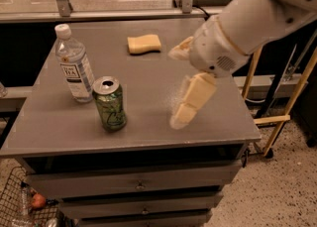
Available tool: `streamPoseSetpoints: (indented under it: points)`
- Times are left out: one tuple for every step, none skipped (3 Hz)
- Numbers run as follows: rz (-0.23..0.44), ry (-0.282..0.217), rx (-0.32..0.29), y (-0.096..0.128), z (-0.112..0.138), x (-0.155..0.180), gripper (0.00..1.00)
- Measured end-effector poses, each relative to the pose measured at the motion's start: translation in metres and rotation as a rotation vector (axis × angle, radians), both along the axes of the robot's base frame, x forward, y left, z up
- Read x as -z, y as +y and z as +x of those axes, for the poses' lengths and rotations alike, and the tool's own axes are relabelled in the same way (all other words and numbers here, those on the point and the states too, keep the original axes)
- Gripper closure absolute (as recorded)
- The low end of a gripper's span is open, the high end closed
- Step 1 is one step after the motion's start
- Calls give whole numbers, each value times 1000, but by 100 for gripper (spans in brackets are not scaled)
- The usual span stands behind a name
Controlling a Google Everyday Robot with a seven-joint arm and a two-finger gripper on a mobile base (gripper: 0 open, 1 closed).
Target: Knock green can over
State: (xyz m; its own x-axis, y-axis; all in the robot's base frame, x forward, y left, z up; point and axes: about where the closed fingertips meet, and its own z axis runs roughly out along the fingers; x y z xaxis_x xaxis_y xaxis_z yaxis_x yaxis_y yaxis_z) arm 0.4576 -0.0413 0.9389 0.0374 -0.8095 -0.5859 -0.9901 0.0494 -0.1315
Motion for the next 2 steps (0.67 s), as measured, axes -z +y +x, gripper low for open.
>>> streamPoseSetpoints:
  points:
    - [4, 15, -8, 13, -2, 6, 0]
    - [21, 22, -4, 18, -2, 11, 0]
